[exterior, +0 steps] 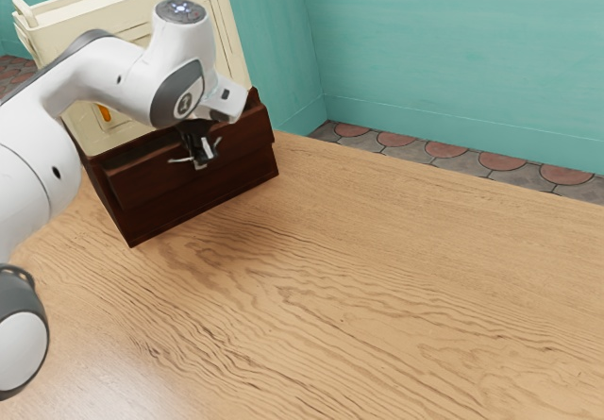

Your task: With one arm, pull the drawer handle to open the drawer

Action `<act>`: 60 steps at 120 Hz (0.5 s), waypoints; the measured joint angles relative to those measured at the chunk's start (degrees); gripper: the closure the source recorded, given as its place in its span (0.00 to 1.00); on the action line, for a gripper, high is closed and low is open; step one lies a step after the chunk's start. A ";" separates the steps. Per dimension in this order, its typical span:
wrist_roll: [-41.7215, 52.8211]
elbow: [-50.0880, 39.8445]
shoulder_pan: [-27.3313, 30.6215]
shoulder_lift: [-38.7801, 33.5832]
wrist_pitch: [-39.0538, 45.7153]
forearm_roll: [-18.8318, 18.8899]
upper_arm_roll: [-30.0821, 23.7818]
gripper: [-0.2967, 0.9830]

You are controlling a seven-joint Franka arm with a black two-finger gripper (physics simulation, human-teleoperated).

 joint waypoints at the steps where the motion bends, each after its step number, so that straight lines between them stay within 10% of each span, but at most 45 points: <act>1: 0.00 -0.21 -0.23 -0.11 0.00 -0.03 0.13 0.79; 60: -0.42 -13.83 -6.21 -10.72 2.17 -2.31 2.47 0.80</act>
